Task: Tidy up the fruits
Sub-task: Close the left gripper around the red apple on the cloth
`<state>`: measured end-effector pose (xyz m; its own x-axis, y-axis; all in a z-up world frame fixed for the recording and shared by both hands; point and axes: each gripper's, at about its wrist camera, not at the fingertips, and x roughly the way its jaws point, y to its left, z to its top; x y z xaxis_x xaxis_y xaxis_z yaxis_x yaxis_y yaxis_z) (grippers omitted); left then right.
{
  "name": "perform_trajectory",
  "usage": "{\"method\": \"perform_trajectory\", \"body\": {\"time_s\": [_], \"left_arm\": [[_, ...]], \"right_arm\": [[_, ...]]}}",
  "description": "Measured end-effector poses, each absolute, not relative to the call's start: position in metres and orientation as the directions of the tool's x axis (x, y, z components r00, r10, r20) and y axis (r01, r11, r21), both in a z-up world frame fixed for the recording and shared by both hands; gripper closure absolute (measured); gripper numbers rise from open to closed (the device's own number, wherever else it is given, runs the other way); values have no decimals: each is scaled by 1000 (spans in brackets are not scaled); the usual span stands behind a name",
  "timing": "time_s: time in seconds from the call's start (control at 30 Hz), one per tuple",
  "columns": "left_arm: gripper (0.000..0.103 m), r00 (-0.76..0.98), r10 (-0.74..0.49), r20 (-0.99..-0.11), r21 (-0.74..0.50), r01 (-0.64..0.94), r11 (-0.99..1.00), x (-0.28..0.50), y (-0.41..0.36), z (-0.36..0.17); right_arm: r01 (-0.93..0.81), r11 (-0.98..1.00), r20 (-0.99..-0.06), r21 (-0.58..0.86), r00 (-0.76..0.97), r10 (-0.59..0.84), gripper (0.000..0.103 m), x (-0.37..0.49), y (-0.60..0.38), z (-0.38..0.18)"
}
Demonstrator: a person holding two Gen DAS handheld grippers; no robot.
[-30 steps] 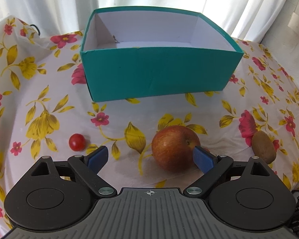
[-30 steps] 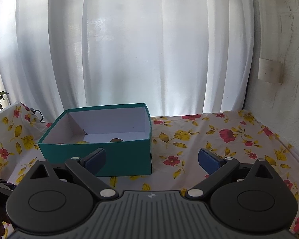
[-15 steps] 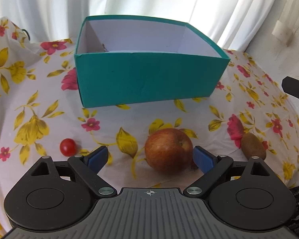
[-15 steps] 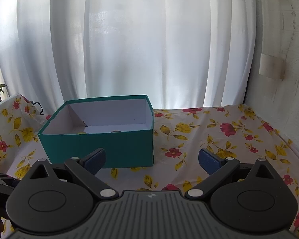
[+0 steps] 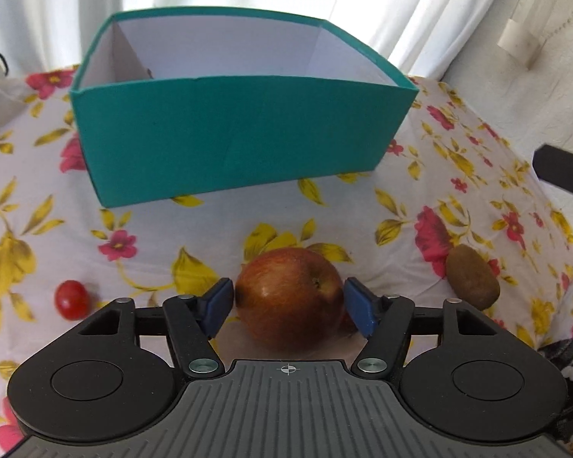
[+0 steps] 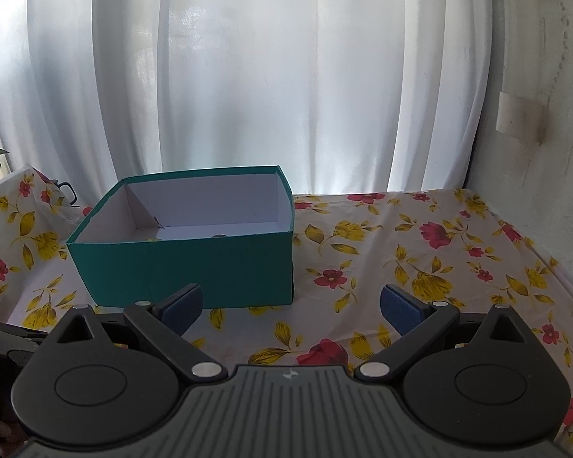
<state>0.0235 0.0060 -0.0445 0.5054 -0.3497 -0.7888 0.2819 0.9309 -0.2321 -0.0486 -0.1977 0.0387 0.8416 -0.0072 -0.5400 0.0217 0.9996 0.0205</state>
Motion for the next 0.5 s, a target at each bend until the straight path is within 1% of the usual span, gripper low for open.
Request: {"method": "perform_trajectory", "body": {"time_s": [0.17, 0.37, 0.5], "left_arm": [[28, 493, -346, -799, -229, 282, 932, 32, 0, -52], [28, 462, -354, -813, -248, 276, 929, 43, -3, -68], [27, 488, -321, -812, -189, 301, 935, 42, -12, -70]], "right_arm": [[28, 999, -557, 21, 831, -12, 4, -47, -199, 34], [29, 999, -562, 22, 827, -12, 4, -43, -202, 33], [29, 999, -575, 29, 818, -7, 4, -39, -204, 29]]}}
